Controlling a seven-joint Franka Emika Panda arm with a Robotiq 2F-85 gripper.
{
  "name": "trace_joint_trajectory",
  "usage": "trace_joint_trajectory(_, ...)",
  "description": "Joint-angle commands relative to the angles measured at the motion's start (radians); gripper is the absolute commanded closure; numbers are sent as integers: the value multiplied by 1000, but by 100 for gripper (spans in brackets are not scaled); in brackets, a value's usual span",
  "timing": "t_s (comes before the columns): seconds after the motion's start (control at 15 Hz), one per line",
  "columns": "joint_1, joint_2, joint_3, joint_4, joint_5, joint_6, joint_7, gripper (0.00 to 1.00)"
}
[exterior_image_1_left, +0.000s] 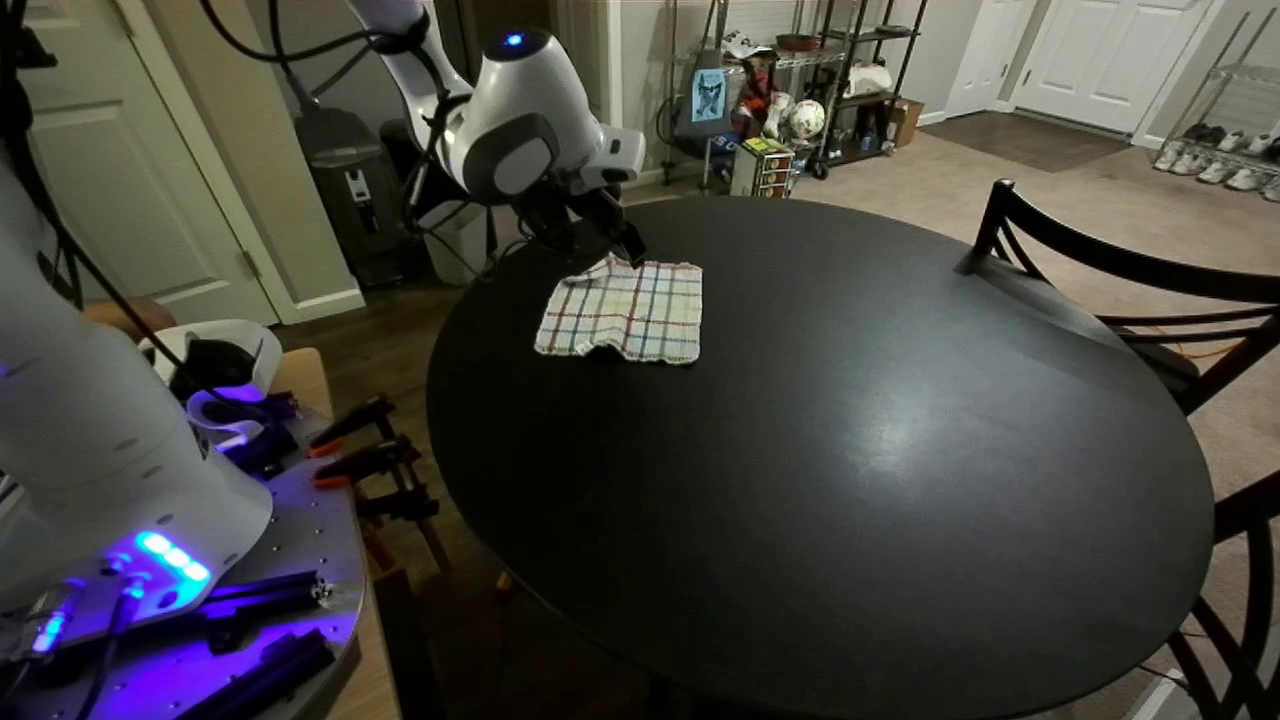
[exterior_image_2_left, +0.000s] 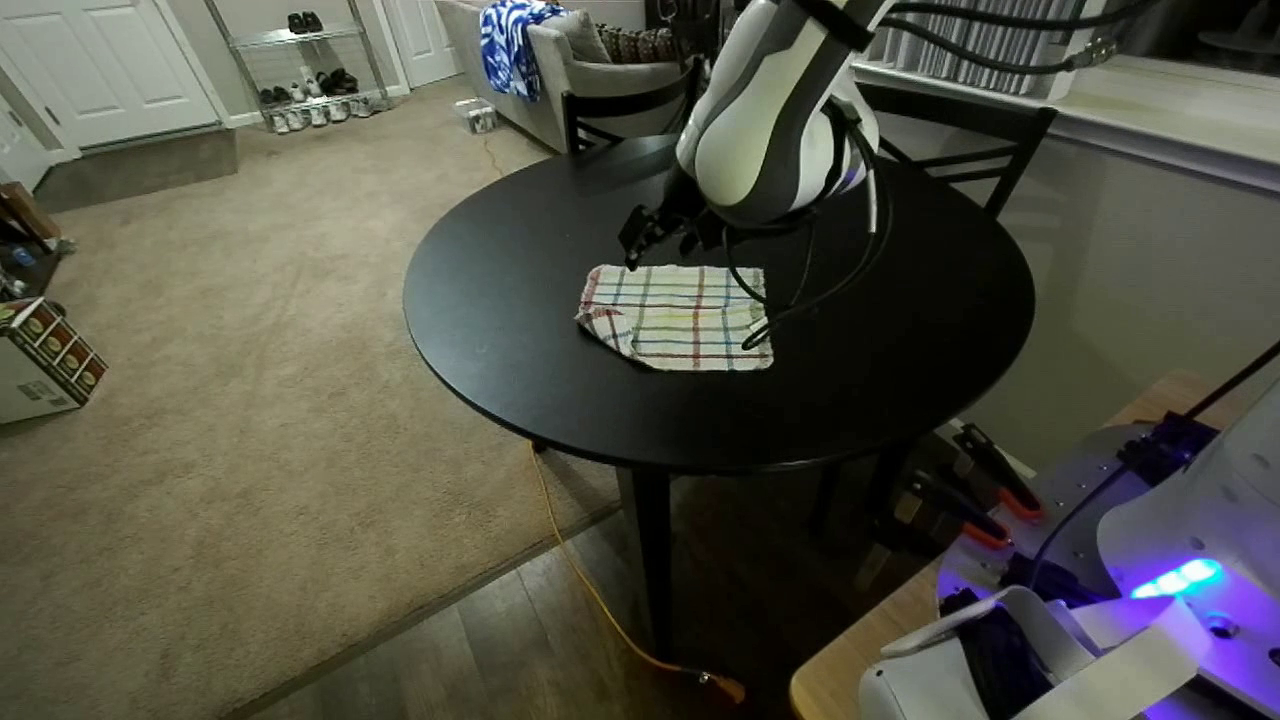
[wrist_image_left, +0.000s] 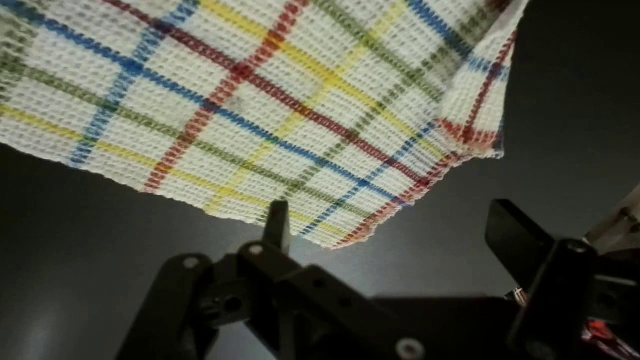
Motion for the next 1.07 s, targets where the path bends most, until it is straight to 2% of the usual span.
trace_joint_trajectory(0.0, -175, 23, 117, -10, -17, -27, -40, 0)
trace_joint_trajectory(0.2, -235, 52, 144, 0, -16, -63, -67, 0)
trace_joint_trajectory(0.4, -249, 77, 166, 8, -19, -108, -84, 0)
trace_joint_trajectory(0.67, -217, 97, 188, 18, 7, -181, -134, 0)
trace_joint_trajectory(1.0, -157, 110, 169, 39, 14, -227, -155, 0)
